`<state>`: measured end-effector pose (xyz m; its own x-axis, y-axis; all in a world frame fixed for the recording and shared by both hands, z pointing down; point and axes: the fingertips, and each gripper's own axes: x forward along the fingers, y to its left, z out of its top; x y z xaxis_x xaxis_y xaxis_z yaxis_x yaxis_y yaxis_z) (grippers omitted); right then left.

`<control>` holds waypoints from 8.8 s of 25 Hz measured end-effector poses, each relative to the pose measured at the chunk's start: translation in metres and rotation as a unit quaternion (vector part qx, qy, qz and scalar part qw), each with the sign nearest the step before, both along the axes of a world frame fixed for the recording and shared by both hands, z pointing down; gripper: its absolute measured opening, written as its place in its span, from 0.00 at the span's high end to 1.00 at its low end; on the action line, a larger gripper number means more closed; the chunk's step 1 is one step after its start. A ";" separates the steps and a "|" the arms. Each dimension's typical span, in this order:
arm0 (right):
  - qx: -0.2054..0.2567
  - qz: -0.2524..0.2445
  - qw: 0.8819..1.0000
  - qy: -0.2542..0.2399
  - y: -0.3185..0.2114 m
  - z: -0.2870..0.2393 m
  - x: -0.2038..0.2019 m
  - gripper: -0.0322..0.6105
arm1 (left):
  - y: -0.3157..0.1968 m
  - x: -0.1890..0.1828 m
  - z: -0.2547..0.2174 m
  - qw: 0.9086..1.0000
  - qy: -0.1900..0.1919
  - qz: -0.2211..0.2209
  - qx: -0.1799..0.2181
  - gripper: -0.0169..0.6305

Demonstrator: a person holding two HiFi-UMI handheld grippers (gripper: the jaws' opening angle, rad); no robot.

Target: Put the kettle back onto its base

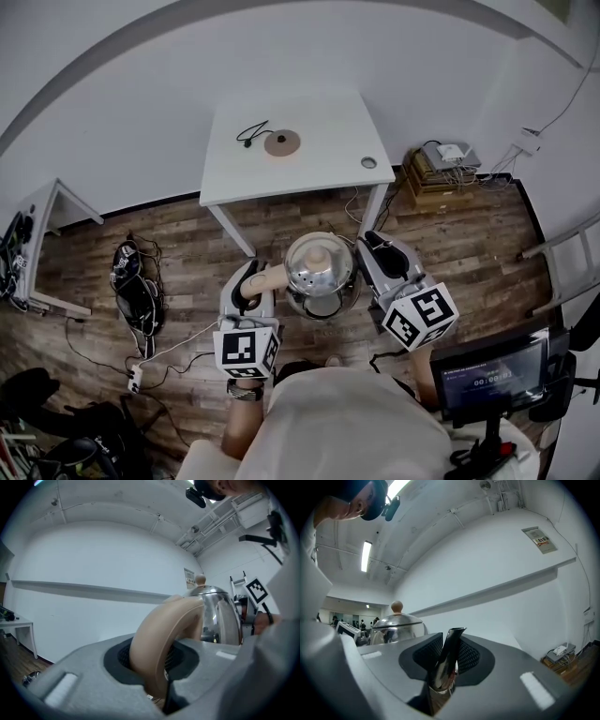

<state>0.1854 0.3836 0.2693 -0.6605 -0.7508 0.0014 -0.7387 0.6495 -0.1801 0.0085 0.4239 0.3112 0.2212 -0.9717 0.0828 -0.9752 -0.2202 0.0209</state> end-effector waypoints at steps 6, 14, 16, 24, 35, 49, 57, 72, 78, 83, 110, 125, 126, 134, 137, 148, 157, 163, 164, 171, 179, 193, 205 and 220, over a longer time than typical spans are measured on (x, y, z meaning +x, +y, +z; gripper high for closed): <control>-0.023 -0.009 1.000 -0.001 -0.007 0.014 0.010 0.84 | -0.003 0.010 0.010 1.000 0.001 -0.008 -0.009 0.86; -0.030 0.002 1.000 0.004 -0.029 0.019 0.010 0.84 | -0.023 0.012 0.017 1.000 0.005 -0.003 -0.014 0.86; -0.035 0.006 0.999 0.004 -0.041 0.024 0.008 0.84 | -0.036 0.010 0.020 1.000 0.005 -0.001 -0.015 0.86; -0.031 0.012 0.999 0.001 -0.115 0.023 -0.019 0.84 | -0.113 -0.019 0.020 1.000 0.016 0.004 -0.008 0.86; -0.032 0.026 0.999 0.001 -0.233 0.022 -0.074 0.84 | -0.232 -0.074 0.022 1.000 0.018 0.012 -0.021 0.86; -0.043 0.055 0.998 0.008 -0.312 0.032 -0.104 0.84 | -0.318 -0.105 0.032 0.999 0.021 0.030 -0.025 0.86; -0.063 0.076 0.995 0.010 -0.368 0.042 -0.122 0.85 | -0.376 -0.124 0.038 0.998 0.013 0.042 -0.033 0.86; -0.080 0.074 0.994 0.017 -0.418 0.062 -0.130 0.85 | -0.427 -0.132 0.054 0.998 0.001 0.044 -0.047 0.86; -0.077 0.061 0.995 0.016 -0.442 0.061 -0.136 0.85 | -0.446 -0.137 0.053 0.998 -0.008 0.035 -0.049 0.86; -0.087 0.052 0.995 0.022 -0.493 0.072 -0.144 0.85 | -0.495 -0.145 0.064 0.998 -0.009 0.028 -0.058 0.86; -0.127 0.029 0.991 0.044 -0.624 0.159 -0.161 0.85 | -0.626 -0.160 0.142 0.997 -0.033 0.014 -0.068 0.86; -0.140 0.030 0.988 0.063 -0.675 0.222 -0.180 0.85 | -0.671 -0.177 0.211 0.993 -0.034 0.013 -0.111 0.86; -0.140 0.031 0.988 0.063 -0.676 0.222 -0.179 0.85 | -0.672 -0.176 0.212 0.993 -0.034 0.013 -0.112 0.86; -0.135 0.043 0.988 0.060 -0.678 0.229 -0.171 0.85 | -0.677 -0.169 0.218 0.992 -0.038 0.020 -0.115 0.86; -0.136 0.048 0.988 0.062 -0.677 0.233 -0.168 0.85 | -0.678 -0.167 0.223 0.992 -0.034 0.021 -0.119 0.86; -0.127 0.043 0.989 0.068 -0.677 0.244 -0.174 0.85 | -0.680 -0.173 0.238 0.992 -0.030 0.017 -0.124 0.86; -0.128 0.036 0.989 0.067 -0.676 0.256 -0.175 0.85 | -0.677 -0.173 0.248 0.990 -0.035 0.015 -0.133 0.86; -0.131 0.027 0.989 0.068 -0.672 0.266 -0.177 0.85 | -0.673 -0.175 0.257 0.989 -0.033 0.010 -0.143 0.86; -0.129 0.025 0.989 0.067 -0.672 0.267 -0.177 0.85 | -0.672 -0.175 0.258 0.989 -0.032 0.008 -0.144 0.86; -0.129 0.017 0.989 0.068 -0.673 0.271 -0.181 0.85 | -0.671 -0.178 0.263 0.988 -0.032 0.000 -0.149 0.86; -0.131 0.014 0.989 0.070 -0.672 0.275 -0.185 0.85 | -0.670 -0.182 0.267 0.988 -0.031 -0.004 -0.151 0.86; -0.123 0.005 0.990 0.067 -0.671 0.273 -0.188 0.85 | -0.670 -0.185 0.266 0.989 -0.028 -0.013 -0.142 0.86; -0.106 0.003 0.993 0.060 -0.676 0.264 -0.188 0.85 | -0.673 -0.185 0.258 0.991 -0.031 -0.020 -0.126 0.86; -0.118 0.007 0.991 0.056 -0.669 0.272 -0.186 0.85 | -0.668 -0.185 0.262 0.991 -0.036 -0.017 -0.130 0.86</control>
